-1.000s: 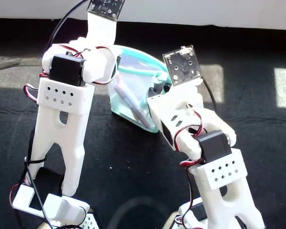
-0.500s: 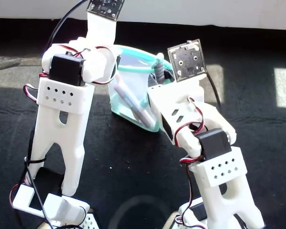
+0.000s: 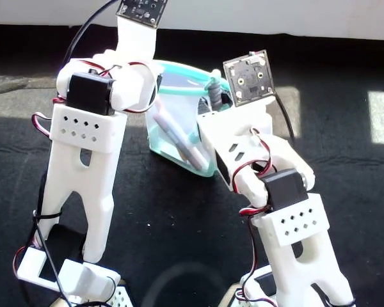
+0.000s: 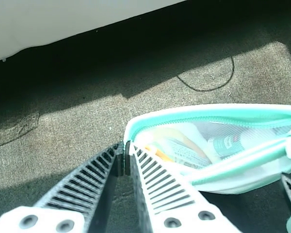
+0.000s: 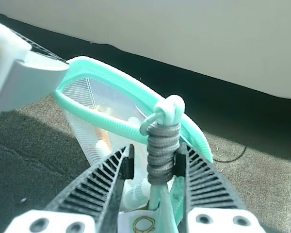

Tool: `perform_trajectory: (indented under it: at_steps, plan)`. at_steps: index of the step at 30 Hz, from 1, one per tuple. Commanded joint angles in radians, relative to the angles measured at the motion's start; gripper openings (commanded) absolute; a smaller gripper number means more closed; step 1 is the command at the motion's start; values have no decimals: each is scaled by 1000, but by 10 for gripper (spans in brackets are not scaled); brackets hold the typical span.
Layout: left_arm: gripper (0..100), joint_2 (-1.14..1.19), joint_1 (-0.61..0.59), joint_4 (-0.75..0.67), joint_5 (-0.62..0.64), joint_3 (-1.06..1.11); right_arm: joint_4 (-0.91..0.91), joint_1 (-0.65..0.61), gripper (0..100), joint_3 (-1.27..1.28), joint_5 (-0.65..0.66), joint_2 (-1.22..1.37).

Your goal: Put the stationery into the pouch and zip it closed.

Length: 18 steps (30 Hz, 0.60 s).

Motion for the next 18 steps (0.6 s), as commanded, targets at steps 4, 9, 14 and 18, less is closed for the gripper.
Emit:
perform_trajectory:
  at_steps: [4, 9, 14, 18]
  plan:
    - [10, 101, 30, 51, 0, 19, -7, 48, 191, -31, -72, 10]
    - [10, 101, 30, 49, 0, 19, -12, 47, 191, -30, -72, 15]
    - [10, 101, 30, 49, 0, 19, -5, 45, 191, -22, -72, 15]
    - [10, 101, 30, 49, 0, 19, 39, 47, 191, 18, -77, -2]
